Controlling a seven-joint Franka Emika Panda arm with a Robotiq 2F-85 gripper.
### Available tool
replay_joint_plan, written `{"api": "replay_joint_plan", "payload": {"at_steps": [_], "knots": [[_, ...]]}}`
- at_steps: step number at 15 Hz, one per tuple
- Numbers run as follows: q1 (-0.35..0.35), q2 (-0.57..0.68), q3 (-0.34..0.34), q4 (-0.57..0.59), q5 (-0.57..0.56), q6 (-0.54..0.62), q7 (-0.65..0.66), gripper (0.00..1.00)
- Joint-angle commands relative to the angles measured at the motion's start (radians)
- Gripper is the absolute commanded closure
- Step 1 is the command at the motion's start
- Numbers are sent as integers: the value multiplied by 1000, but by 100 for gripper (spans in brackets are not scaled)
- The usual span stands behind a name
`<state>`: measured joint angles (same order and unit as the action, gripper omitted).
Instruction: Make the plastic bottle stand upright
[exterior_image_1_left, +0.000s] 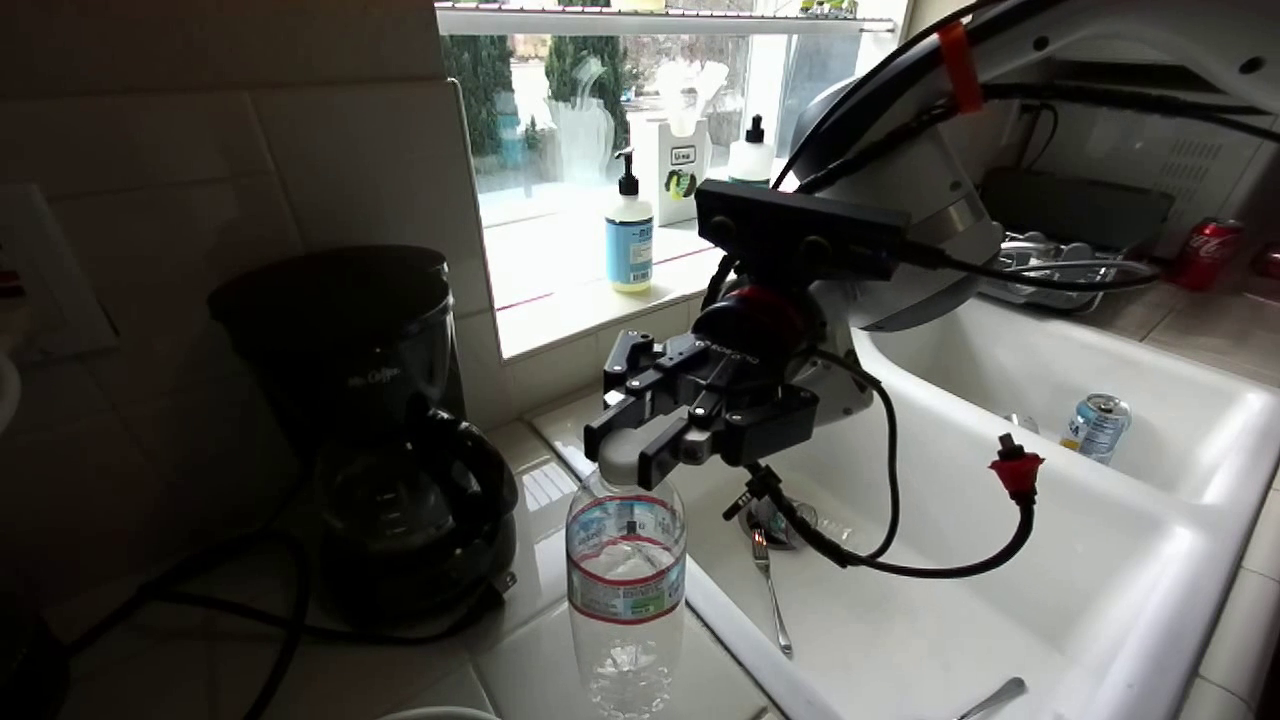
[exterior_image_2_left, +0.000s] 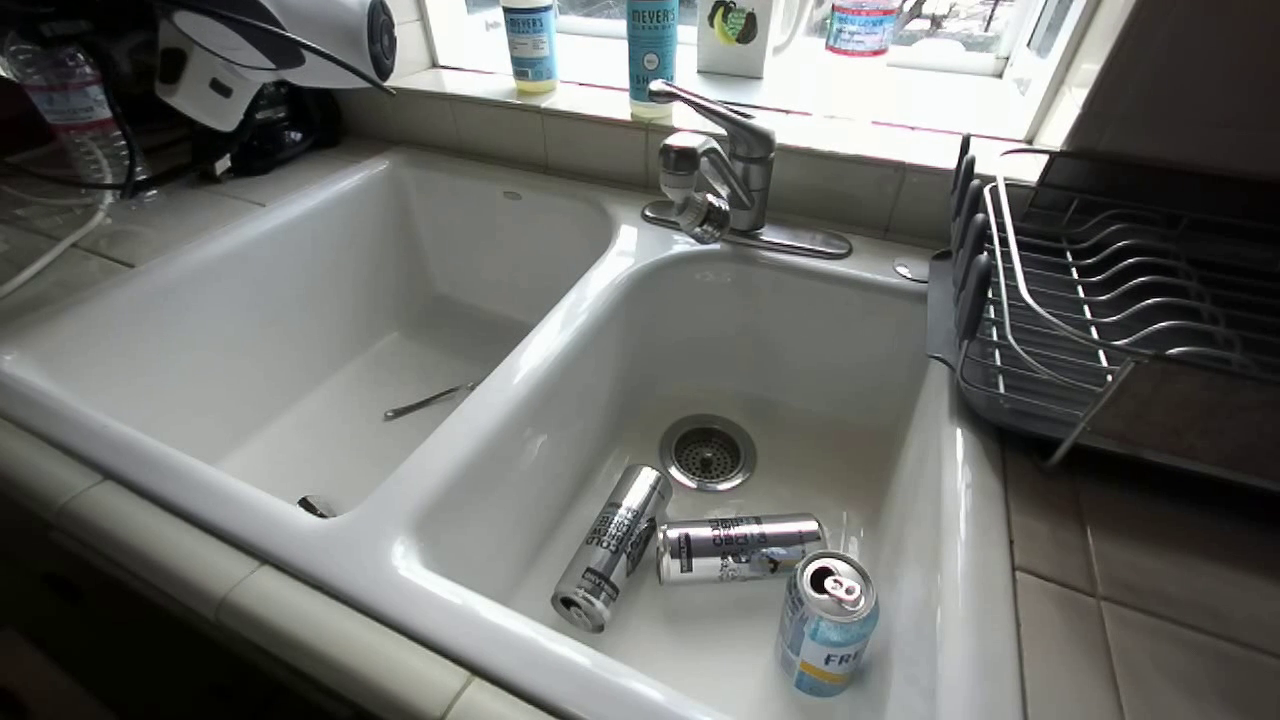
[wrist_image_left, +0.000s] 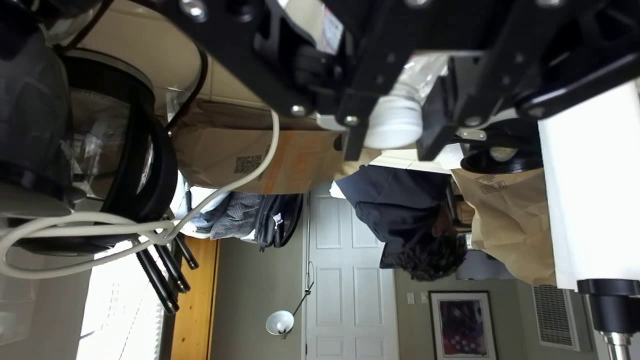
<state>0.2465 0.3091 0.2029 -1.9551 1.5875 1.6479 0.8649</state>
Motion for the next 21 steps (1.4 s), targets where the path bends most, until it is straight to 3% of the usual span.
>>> {"api": "replay_joint_plan", "payload": {"at_steps": [1, 18, 19, 20, 21], "knots": [[13, 27, -3, 34, -23, 9, 53, 92], [37, 43, -5, 52, -90, 51, 28, 92], [37, 43, -5, 53, -90, 51, 27, 77], [37, 42, -5, 54, -89, 51, 26, 44], [37, 41, -5, 54, -89, 51, 25, 43]]}}
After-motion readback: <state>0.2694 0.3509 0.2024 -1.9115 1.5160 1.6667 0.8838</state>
